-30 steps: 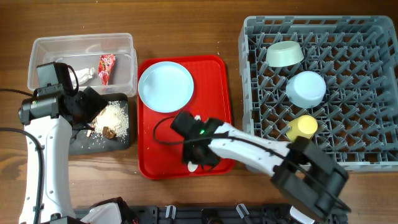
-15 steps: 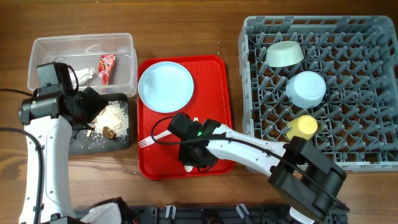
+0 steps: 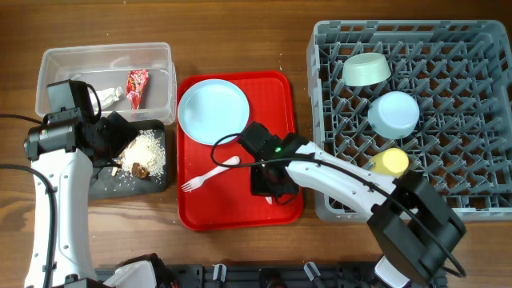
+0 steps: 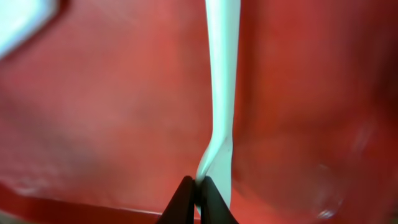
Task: Sort waste into correct bins and load items into the dishwasher rack
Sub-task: 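Grasp the white spoon on the red tray with the right gripper, then move the white spoon into the dish rack, then reach the right gripper to the white fork on the red tray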
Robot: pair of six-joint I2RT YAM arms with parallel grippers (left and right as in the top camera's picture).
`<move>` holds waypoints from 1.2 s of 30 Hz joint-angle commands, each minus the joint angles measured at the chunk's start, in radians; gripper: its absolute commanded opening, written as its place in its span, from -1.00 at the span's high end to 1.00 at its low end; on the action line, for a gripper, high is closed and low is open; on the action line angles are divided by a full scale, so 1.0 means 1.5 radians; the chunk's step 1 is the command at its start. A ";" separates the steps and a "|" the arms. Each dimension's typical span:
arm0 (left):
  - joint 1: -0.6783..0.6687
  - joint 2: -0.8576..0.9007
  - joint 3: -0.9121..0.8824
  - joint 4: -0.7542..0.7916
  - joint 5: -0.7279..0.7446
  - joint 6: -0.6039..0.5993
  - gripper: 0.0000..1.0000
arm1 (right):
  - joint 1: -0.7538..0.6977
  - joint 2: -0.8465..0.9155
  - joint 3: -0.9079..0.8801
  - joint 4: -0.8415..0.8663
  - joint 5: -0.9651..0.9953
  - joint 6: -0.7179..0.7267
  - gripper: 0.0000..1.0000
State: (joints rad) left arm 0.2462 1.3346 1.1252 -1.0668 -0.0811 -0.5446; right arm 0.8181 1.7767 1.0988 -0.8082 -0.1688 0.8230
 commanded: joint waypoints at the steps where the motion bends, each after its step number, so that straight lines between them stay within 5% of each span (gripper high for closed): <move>1: 0.003 -0.008 0.002 -0.001 0.001 -0.009 -1.00 | -0.028 -0.080 -0.005 -0.016 0.055 -0.073 0.91; 7: 0.003 -0.008 0.002 0.000 0.005 -0.009 -1.00 | -0.154 -0.279 0.012 -0.076 0.071 -0.209 0.92; 15: 0.003 -0.008 0.002 0.000 0.009 -0.009 -1.00 | -0.331 -0.221 0.005 -0.098 0.083 -0.366 0.90; 18: 0.003 -0.008 0.002 0.000 0.009 -0.009 -1.00 | -0.331 -0.186 0.005 -0.067 0.090 -0.381 0.12; 23: 0.003 -0.008 0.002 0.000 0.011 -0.009 -1.00 | -0.326 -0.197 0.119 -0.043 -0.004 -0.391 0.05; 25: 0.003 -0.008 0.002 0.000 0.011 -0.009 -1.00 | -0.296 -0.197 0.129 -0.011 -0.102 -0.359 0.05; 31: 0.003 -0.008 0.002 0.000 0.011 -0.009 -1.00 | -0.057 -0.093 0.126 0.045 -0.079 -0.102 -0.05; 36: 0.003 -0.008 0.002 0.000 0.011 -0.009 -1.00 | 0.027 0.033 0.183 0.032 -0.066 -0.032 -0.05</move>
State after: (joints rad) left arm 0.2462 1.3346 1.1252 -1.0664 -0.0769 -0.5446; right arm 0.8394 1.7561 1.3064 -0.7593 -0.2817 0.6800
